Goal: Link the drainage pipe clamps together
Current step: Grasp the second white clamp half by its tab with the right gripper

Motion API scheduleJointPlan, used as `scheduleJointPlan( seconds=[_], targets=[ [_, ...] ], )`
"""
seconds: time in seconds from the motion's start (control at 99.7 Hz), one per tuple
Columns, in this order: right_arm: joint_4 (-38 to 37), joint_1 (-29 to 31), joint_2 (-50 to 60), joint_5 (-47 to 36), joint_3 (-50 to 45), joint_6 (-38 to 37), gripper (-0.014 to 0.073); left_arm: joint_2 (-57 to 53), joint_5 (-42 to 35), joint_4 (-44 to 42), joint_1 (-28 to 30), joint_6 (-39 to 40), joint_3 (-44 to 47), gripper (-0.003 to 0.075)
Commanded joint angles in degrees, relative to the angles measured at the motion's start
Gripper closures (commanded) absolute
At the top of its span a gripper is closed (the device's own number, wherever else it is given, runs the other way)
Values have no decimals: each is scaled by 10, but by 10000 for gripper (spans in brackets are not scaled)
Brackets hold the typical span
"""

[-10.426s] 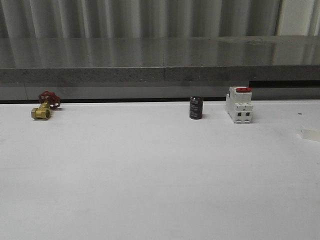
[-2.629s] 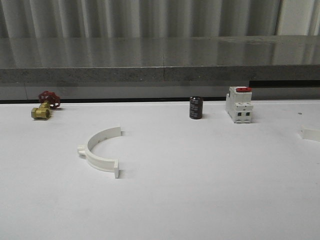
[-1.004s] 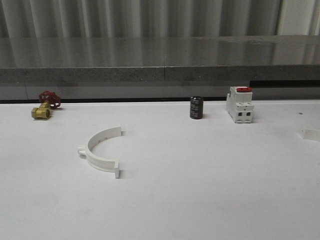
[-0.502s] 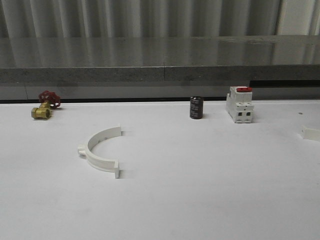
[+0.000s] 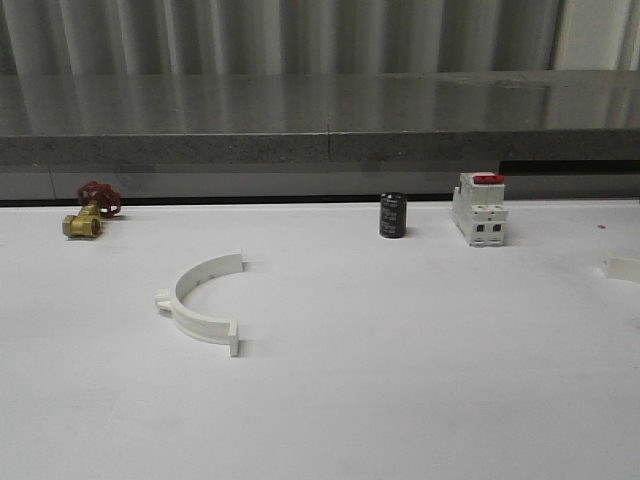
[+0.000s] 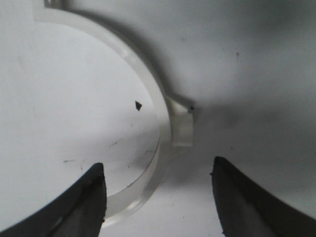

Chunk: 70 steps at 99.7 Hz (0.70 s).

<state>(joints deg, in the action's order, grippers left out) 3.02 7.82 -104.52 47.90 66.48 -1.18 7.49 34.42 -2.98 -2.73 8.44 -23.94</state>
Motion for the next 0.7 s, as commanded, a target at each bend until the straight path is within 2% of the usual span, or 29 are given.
scheduleJointPlan(
  seconds=[0.0,0.321,0.391,0.562,0.692],
  targets=[
    [2,3,9,-7,25,1,124,5,-44,0,3,1,-15,741],
    [0,5,-20,-15,44,1,141,5,-44,0,3,1,-15,741],
    [0,5,-22,-16,45,1,200,5,-44,0,3,1,-15,741],
    [-1,5,-23,-17,45,1,443,5,-44,0,3,1,-15,741],
    [-2,5,-23,-19,45,1,517,5,-44,0,3,1,-15,741]
  ],
)
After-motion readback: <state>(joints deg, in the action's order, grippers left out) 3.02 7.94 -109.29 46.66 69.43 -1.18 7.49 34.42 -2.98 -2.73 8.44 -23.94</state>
